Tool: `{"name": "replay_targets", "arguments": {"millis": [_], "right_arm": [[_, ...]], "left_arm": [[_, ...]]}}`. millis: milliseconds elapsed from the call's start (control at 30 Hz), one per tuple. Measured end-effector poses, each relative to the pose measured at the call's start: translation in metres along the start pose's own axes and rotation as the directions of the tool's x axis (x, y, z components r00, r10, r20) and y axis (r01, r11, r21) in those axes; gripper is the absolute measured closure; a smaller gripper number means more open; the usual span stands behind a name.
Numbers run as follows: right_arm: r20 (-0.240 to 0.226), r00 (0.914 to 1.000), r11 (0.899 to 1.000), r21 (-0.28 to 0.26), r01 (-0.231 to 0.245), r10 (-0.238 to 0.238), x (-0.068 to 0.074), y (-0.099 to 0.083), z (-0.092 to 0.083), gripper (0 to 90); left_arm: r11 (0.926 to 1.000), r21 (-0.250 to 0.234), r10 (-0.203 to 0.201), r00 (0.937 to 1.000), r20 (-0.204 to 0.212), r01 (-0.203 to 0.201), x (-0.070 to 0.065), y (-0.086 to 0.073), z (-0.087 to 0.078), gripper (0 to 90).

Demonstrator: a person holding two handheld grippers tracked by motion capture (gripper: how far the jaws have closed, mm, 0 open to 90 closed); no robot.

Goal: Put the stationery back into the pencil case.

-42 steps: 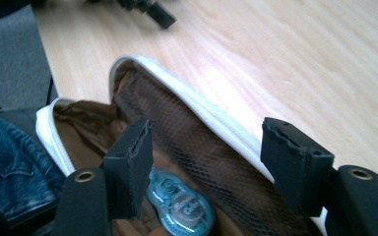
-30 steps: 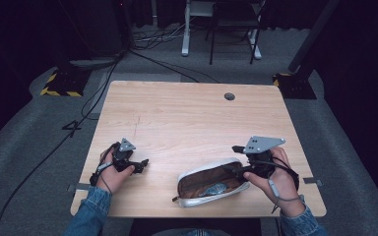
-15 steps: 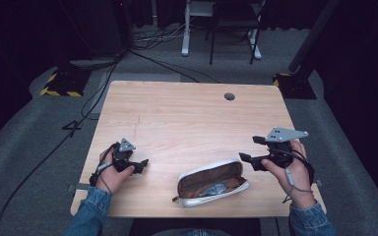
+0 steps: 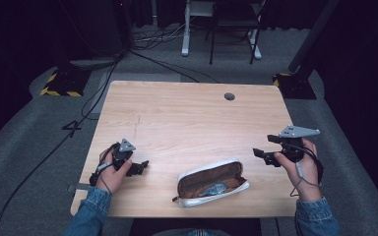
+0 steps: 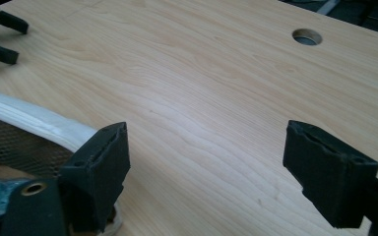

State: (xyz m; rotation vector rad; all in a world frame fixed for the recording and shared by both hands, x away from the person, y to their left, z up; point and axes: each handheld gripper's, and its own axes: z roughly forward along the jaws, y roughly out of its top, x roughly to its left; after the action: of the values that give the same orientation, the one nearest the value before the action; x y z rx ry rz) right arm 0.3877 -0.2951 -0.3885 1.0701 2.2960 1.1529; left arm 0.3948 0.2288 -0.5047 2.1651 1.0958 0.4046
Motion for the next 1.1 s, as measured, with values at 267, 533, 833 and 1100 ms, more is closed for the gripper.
{"name": "replay_targets", "arguments": {"millis": [267, 533, 833, 1100], "right_arm": [[0.048, 0.9981, 0.999, 0.004, -0.039, 0.039, -0.026, -0.018, 0.004, 18.5], [0.082, 0.9953, 0.998, 0.032, -0.055, 0.052, -0.049, -0.040, 0.016, 17.1], [0.149, 0.9847, 0.993, 0.067, -0.101, 0.090, -0.067, -0.065, 0.033, 16.3], [0.183, 0.9744, 0.987, 0.070, -0.146, 0.131, -0.079, -0.086, 0.047, 16.3]], "left_arm": [[0.9999, 0.013, 0.009, 1.0000, 0.002, -0.009, 0.000, 0.000, 0.001, 6.3], [0.9999, 0.013, 0.006, 1.0000, 0.000, -0.006, 0.000, 0.000, 0.001, 5.8], [0.9999, 0.015, 0.003, 1.0000, 0.002, -0.003, 0.000, 0.000, 0.001, 5.1], [0.9999, 0.015, 0.002, 1.0000, 0.002, -0.002, -0.001, 0.000, 0.001, 4.8]]}}
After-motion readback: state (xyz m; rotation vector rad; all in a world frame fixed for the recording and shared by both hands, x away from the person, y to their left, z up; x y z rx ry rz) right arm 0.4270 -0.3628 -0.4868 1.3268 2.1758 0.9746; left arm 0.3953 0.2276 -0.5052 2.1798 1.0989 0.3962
